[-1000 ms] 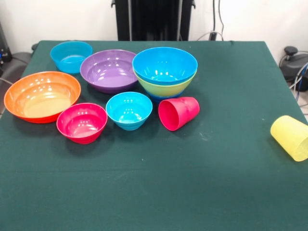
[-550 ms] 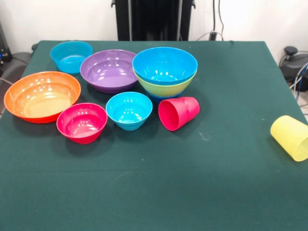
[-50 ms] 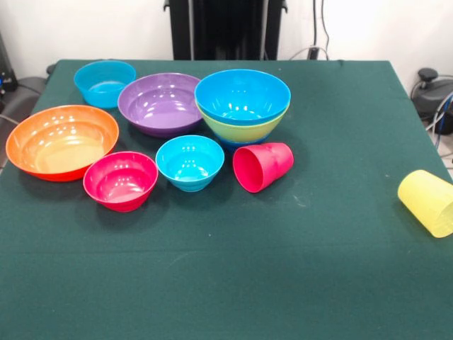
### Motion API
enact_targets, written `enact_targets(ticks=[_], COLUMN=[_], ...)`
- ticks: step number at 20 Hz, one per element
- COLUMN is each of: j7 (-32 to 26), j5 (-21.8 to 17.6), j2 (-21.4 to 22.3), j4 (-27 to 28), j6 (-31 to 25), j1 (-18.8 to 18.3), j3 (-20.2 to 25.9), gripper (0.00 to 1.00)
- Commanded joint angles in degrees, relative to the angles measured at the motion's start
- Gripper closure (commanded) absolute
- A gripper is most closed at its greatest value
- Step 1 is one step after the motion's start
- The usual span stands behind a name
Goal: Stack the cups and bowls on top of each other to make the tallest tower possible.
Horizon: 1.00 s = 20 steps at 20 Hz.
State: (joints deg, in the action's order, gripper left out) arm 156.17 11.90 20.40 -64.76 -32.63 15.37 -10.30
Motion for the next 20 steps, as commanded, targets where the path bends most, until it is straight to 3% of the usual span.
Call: enact_targets(ticks=[1,7,20], j7=[-5.6,-4.5,-2.7], j5=[-4.1,-4.4,-4.3], j2=[-0.9,0.3,-1.3], j4=[-6.7,-9.2,-6.6], j6=[-3.4,-2.0,-3.3], j1=[-1.6,-0.2,2.0], j3=[6.2,5.9,4.5], gripper=[0.0,0.0,0.0])
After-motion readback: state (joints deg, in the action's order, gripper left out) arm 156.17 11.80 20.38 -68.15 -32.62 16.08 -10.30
